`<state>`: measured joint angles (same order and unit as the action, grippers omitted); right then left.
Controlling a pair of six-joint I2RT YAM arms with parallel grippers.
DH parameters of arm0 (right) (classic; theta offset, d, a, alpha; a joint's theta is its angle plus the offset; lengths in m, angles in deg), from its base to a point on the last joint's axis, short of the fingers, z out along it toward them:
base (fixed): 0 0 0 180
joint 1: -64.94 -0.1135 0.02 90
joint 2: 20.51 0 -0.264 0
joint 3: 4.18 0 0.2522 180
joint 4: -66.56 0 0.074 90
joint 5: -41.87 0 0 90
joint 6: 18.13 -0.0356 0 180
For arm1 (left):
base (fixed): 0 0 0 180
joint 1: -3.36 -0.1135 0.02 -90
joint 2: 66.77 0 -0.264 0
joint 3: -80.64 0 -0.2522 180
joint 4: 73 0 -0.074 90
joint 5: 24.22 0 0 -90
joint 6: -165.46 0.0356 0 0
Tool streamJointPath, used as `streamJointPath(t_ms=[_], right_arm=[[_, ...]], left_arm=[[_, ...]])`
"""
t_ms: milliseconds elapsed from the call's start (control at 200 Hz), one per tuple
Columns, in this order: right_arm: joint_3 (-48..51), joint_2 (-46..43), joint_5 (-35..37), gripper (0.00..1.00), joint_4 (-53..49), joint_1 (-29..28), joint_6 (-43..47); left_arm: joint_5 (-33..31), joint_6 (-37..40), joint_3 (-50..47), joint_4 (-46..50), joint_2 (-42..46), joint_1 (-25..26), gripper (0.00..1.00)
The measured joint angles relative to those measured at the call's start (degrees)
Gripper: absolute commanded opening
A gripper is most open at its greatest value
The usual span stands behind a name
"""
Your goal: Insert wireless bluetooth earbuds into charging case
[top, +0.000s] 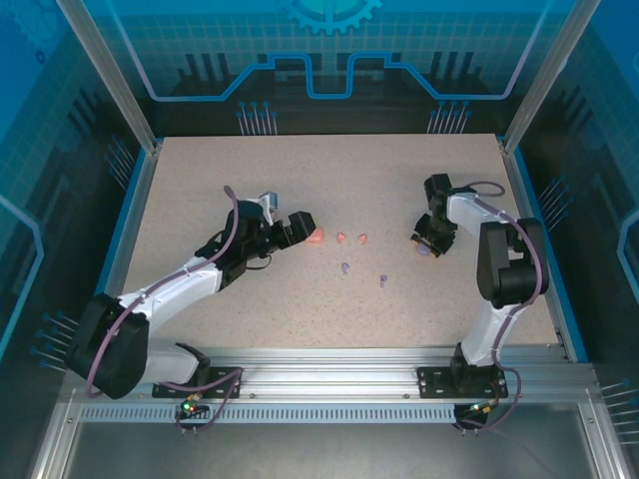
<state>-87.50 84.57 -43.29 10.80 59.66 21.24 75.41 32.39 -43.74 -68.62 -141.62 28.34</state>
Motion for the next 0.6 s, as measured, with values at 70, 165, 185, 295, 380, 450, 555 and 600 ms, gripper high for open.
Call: streamJointPath(t_ms=[70, 165, 185, 295, 380, 450, 555, 600], right_arm=[[0.07, -2.71, -0.02, 0.25, 0.00, -2.08, 1.22], [-0.85, -6.14, -0.59, 0.25, -0.57, -7.76, 2.82], [-1.53, -6.60, -0.76, 0.25, -0.85, -9.90, 3.37], [-6.82, -6.10, -1.31, 0.25, -1.79, -21.31, 6.01], [-12.85, -2.73, -2.36, 0.26, -2.54, -30.03, 8.87], [-19.30, 2.32, -2.56, 0.26, -4.28, -36.72, 11.76], [-28.57, 11.15, -2.29, 0.26, -7.08, -43.85, 15.78], [-31.56, 14.75, -2.05, 0.26, -8.59, -46.12, 17.25]], left_arm=[[-0.28, 0.20, 0.55, 1.25, 1.20, -1.25, 0.99], [-0.33, 0.55, 1.11, 3.17, 2.75, -4.98, 0.99], [-0.31, 0.63, 1.22, 3.52, 2.97, -6.12, 0.99], [-0.13, 1.27, 3.02, 6.75, 3.30, -12.17, 0.99], [-0.15, 1.66, 4.85, 9.44, 3.30, -15.69, 0.99], [0.15, 1.70, 6.45, 11.32, 3.32, -18.08, 0.99], [0.81, 1.66, 7.52, 12.90, 3.69, -20.76, 0.99], [1.11, 1.66, 7.52, 13.46, 4.04, -21.55, 0.99]])
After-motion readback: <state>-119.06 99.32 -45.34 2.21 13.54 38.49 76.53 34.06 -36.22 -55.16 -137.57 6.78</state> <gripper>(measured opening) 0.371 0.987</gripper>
